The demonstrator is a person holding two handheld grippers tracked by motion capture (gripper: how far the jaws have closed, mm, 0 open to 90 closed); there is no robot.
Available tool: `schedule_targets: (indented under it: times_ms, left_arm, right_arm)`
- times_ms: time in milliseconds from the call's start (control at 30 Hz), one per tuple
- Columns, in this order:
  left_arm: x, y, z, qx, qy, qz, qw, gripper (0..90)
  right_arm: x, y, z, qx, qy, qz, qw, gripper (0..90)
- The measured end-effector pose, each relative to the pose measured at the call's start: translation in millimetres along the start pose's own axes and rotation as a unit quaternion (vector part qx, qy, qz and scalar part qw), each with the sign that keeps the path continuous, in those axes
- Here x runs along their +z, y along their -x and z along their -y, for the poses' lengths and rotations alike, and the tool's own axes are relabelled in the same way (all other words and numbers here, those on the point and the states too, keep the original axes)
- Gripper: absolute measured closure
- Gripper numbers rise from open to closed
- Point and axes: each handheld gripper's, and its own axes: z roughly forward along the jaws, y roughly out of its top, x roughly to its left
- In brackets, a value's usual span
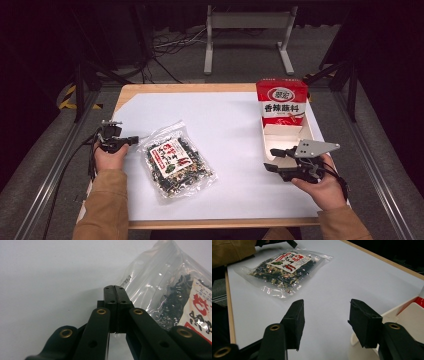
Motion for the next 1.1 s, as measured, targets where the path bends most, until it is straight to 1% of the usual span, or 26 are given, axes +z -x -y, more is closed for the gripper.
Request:
schedule_targets:
  times_ms: [100,167,200,233,300,333,400,467,500,533,567,600,633,667,700,733,767,800,833,867,900,967,1033,1100]
  left_arm:
    - [-4.3,0.7,-0.6,0.005,0.012,0.002,0.9999,90.0]
    - [-5.5,1.2,-0.8,0.008,0.013,0.005,0.9999,90.0]
    - [-8.6,3.6,-1.3,0.012,0.020,0.004,0.9997,90.0]
    - [-8.6,3.6,-1.3,0.012,0.020,0.004,0.9997,90.0]
    - [-13.3,6.5,-2.5,0.019,0.031,0.005,0.9993,90.0]
    - [-17.0,8.9,-3.4,0.019,0.037,0.013,0.9990,90.0]
    - [-19.3,10.6,-4.0,0.021,0.040,0.015,0.9989,90.0]
    - [-27.2,15.5,-5.6,0.028,0.055,0.021,0.9979,90.0]
    - [-27.2,15.5,-5.6,0.028,0.055,0.021,0.9979,90.0]
    - [-33.2,18.1,-7.0,0.031,0.065,0.027,0.9970,90.0]
    - [-33.2,18.1,-7.0,0.031,0.065,0.027,0.9970,90.0]
    - [-36.9,19.6,-7.8,0.032,0.072,0.034,0.9963,90.0]
    - [-40.0,21.1,-8.5,0.034,0.075,0.036,0.9959,90.0]
    - [-45.9,25.2,-9.8,0.039,0.081,0.039,0.9952,90.0]
    - [-45.9,25.2,-9.8,0.039,0.081,0.039,0.9952,90.0]
    - [-49.7,28.0,-10.6,0.042,0.087,0.041,0.9944,90.0]
    - [-54.9,30.8,-12.0,0.047,0.093,0.047,0.9935,90.0]
    - [-67.8,39.9,-14.7,0.053,0.110,0.062,0.9905,90.0]
    - [-67.8,39.9,-14.7,0.053,0.110,0.062,0.9905,90.0]
    - [-67.8,39.9,-14.7,0.053,0.110,0.062,0.9905,90.0]
    - [-72.3,42.8,-15.7,0.058,0.116,0.065,0.9894,90.0]
    - [-81.8,50.5,-17.2,0.068,0.129,0.073,0.9866,90.0]
    - [-89.0,56.7,-17.8,0.076,0.138,0.080,0.9844,90.0]
    - [-98.8,65.3,-18.7,0.089,0.150,0.087,0.9809,90.0]
  right_arm:
    - [0.7,-0.4,0.2,0.000,-0.001,-0.001,1.0000,46.0]
    - [1.0,-0.3,0.2,0.000,-0.001,0.000,1.0000,46.0]
    - [1.3,-0.2,0.1,0.000,-0.001,0.000,1.0000,46.0]
    - [1.4,-0.5,-0.1,0.000,0.000,-0.001,1.0000,46.0]
    - [1.5,-0.6,-0.4,-0.001,0.000,-0.001,1.0000,46.0]
    - [1.6,-1.1,-0.8,-0.001,0.001,-0.002,1.0000,46.0]
    - [1.7,-1.1,-0.9,-0.002,0.001,-0.003,1.0000,46.0]
    - [2.1,-1.4,-1.4,-0.001,0.002,-0.004,1.0000,46.0]
    - [2.1,-1.4,-1.4,-0.001,0.002,-0.004,1.0000,46.0]
    - [2.6,-1.7,-2.0,-0.002,0.003,-0.004,1.0000,46.0]
    - [2.6,-1.7,-2.0,-0.002,0.003,-0.004,1.0000,46.0]
    - [2.8,-1.7,-2.4,-0.003,0.004,-0.004,1.0000,46.0]
    - [3.4,-2.0,-3.5,-0.003,0.006,-0.005,1.0000,46.0]
    - [3.7,-2.0,-3.8,-0.004,0.007,-0.006,1.0000,46.0]
    - [4.3,-2.1,-4.4,-0.003,0.009,-0.007,0.9999,46.1]
    - [5.0,-2.2,-4.8,-0.003,0.010,-0.008,0.9999,46.1]
    - [5.0,-2.2,-4.8,-0.003,0.010,-0.008,0.9999,46.1]
    - [7.4,-2.3,-6.3,-0.002,0.011,-0.011,0.9999,46.5]
    - [7.4,-2.3,-6.3,-0.002,0.011,-0.011,0.9999,46.5]
    - [10.1,-2.5,-8.2,0.001,0.015,-0.016,0.9998,47.8]
    - [10.1,-2.5,-8.2,0.001,0.015,-0.016,0.9998,47.8]
    - [13.3,-3.2,-11.1,0.005,0.019,-0.021,0.9996,49.8]
    - [16.1,-4.2,-13.3,0.009,0.022,-0.024,0.9994,50.8]
    - [19.9,-5.5,-16.9,0.016,0.024,-0.030,0.9991,51.0]
